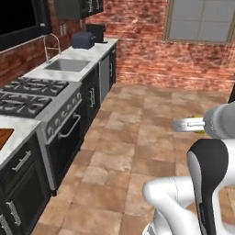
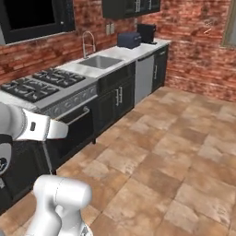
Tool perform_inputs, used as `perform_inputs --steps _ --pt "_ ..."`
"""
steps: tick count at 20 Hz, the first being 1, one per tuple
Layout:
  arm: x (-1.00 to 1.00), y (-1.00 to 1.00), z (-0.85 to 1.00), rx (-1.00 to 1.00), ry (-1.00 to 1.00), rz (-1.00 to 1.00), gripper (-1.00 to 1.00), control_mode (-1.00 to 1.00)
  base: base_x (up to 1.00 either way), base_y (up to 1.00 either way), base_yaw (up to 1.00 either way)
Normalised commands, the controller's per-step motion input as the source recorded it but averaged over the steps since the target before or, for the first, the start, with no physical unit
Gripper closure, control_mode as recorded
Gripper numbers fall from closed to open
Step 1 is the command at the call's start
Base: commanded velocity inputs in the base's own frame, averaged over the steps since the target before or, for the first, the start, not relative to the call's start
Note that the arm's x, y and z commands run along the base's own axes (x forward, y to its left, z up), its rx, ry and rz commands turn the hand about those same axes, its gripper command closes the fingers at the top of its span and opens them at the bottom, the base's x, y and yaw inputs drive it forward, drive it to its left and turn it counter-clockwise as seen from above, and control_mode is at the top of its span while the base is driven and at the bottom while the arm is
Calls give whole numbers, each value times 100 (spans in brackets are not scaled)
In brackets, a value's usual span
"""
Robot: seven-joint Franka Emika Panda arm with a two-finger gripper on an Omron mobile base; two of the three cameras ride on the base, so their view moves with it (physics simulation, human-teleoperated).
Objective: Retrieve a lemon from the fridge and place it on the cutting board with the fish.
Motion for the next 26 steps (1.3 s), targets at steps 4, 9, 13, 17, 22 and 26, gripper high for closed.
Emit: perform_inputs --steps 4,9,13,17,22,26 --pt "0 0 0 0 0 0 100 100 29 21 59" --pt "0 0 0 0 0 0 100 100 45 2 55" --pt "0 0 0 0 0 0 100 100 56 0 47" --pt "0 0 0 0 0 0 100 100 67 -4 40" --pt "0 0 0 0 0 0 100 100 66 -9 31" --pt "0 0 0 0 0 0 100 100 70 -33 25"
